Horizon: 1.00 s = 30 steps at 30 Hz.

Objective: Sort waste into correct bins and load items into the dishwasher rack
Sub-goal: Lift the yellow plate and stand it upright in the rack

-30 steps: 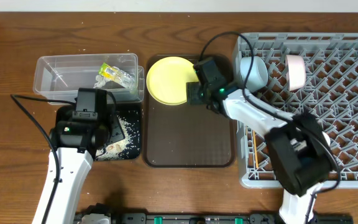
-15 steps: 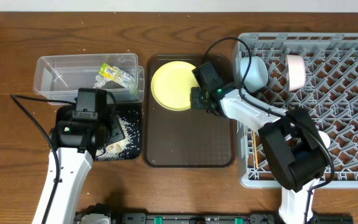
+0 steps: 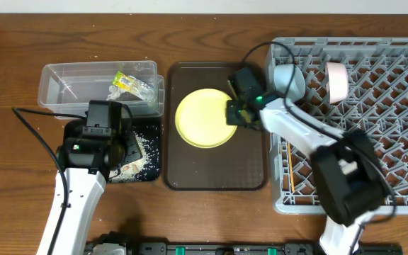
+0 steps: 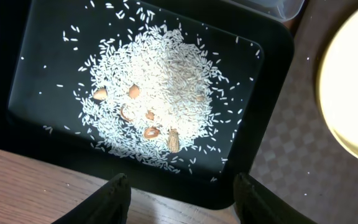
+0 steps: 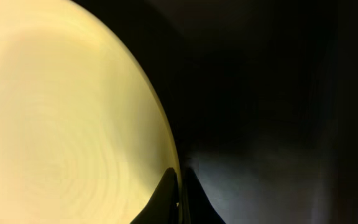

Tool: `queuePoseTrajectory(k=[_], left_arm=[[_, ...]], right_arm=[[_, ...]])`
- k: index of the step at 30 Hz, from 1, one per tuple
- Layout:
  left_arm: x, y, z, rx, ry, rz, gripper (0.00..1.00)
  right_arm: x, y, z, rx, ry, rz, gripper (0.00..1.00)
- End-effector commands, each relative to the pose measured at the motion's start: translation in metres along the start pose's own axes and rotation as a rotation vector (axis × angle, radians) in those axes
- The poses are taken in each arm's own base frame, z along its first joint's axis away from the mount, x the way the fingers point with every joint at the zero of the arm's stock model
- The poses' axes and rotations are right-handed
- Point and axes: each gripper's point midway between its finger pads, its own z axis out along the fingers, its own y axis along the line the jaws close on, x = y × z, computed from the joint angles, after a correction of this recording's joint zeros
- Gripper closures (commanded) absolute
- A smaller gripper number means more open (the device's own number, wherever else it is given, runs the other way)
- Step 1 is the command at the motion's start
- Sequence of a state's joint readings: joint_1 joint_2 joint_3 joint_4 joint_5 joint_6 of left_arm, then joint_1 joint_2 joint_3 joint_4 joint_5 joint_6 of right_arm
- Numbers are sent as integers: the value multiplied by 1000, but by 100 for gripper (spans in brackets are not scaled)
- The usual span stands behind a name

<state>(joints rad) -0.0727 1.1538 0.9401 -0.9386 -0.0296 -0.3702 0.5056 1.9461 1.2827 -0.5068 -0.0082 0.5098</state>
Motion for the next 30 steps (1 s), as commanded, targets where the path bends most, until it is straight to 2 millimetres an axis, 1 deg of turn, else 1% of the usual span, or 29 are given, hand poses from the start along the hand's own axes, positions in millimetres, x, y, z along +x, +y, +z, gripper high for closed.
queuePoseTrajectory(k=[1, 2, 5, 7, 11, 15, 17, 19, 21, 24, 26, 28, 30], left_arm=[[-2, 1, -3, -2, -9, -14, 43], [-2, 1, -3, -2, -9, -14, 43], [-2, 1, -3, -3, -7, -14, 43], [-2, 1, -3, -4, -6, -13, 43], [-2, 1, -3, -3, -7, -14, 43], [-2, 1, -3, -3, -7, -14, 43], [-2, 1, -3, -3, -8, -13, 43], [-2, 1, -3, -3, -8, -13, 43], [-2, 1, -3, -4, -7, -13, 43], [-2, 1, -3, -3, -8, -13, 43], [-2, 1, -3, -3, -8, -13, 43], [-3, 1, -3, -2, -10, -14, 43], [-3, 1, -3, -2, -10, -14, 43]], right_arm=[[-37, -6, -60, -15, -149, -58, 99], [-43, -9, -78, -18, -183, -76, 99], [-53, -19, -117, -19, -245, -95, 99], [-55, -33, -144, 12, -282, -99, 99], [-51, -76, -188, 170, -332, -115, 99], [-44, -132, -232, 420, -369, -134, 99], [-41, -152, -250, 507, -375, -150, 99], [-37, -167, -266, 570, -373, -182, 99], [-34, -179, -277, 629, -359, -229, 99], [-28, -204, -295, 804, -295, -322, 99], [-26, -219, -308, 930, -258, -338, 99], [-24, -229, -317, 1022, -228, -349, 99], [-23, -232, -318, 1053, -206, -354, 99]])
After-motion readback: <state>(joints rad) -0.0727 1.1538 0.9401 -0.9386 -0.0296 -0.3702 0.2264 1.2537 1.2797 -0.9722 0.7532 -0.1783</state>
